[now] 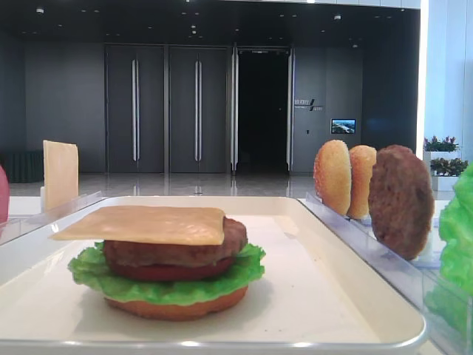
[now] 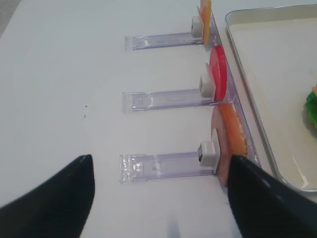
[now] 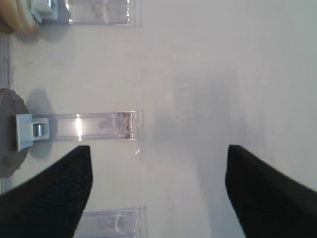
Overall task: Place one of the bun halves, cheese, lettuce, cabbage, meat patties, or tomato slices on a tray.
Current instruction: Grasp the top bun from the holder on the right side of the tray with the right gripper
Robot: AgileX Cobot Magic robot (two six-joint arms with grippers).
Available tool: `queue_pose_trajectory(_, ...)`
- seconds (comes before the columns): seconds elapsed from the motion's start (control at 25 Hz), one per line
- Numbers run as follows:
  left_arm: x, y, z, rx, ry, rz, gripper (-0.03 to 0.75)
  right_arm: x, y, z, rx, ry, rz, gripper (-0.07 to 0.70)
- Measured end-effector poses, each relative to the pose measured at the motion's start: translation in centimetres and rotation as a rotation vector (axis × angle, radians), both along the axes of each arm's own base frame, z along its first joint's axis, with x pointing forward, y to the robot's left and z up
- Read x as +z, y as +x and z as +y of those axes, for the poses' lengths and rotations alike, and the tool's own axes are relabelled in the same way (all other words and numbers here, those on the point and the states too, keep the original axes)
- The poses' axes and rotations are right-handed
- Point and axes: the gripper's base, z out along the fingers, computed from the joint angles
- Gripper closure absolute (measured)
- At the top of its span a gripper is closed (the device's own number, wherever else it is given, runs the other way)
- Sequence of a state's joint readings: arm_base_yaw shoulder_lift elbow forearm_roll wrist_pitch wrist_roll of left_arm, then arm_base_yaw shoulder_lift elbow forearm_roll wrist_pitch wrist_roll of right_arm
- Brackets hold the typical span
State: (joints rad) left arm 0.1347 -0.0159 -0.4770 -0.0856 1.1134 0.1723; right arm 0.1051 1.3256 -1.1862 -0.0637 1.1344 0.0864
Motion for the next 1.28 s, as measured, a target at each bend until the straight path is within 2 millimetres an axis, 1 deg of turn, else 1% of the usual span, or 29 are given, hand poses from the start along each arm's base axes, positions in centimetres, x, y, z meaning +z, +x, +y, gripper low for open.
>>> queue_pose_trajectory(0.24, 0.0, 0.0, 0.0, 0.0, 0.0, 0.0, 0.073, -0.3, 3.2, 0.3, -0.003, -0.001, 0.018, 0.076)
queue_pose_trajectory(0.44, 0.0, 0.0, 0.0, 0.0, 0.0, 0.0, 0.073, -1.1, 5.0, 0.5, -0.001, -0.001, 0.023, 0.076)
queue_pose_trajectory(0.6, 0.0, 0.0, 0.0, 0.0, 0.0, 0.0, 0.073, -1.6, 5.9, 0.6, -0.002, -0.003, 0.034, 0.076)
queue_pose_trajectory(0.8, 0.0, 0.0, 0.0, 0.001, -0.001, 0.0, 0.073, -2.0, 6.1, 0.8, -0.019, 0.004, 0.047, 0.076)
queue_pose_trajectory(0.92, 0.0, 0.0, 0.0, 0.001, -0.001, 0.0, 0.073, -1.7, 6.1, 1.6, -0.009, 0.003, 0.038, 0.076)
queue_pose_trajectory(1.08, 0.0, 0.0, 0.0, 0.001, -0.001, 0.0, 0.073, -1.3, 6.3, 3.1, 0.017, -0.006, 0.02, 0.076)
queue_pose_trajectory(1.16, 0.0, 0.0, 0.0, 0.001, -0.001, 0.0, 0.073, -1.2, 6.6, 4.0, 0.038, -0.015, 0.02, 0.076)
queue_pose_trajectory(1.28, 0.0, 0.0, 0.0, 0.001, -0.001, 0.0, 0.073, -1.5, 7.5, 5.3, 0.06, -0.018, 0.036, 0.076)
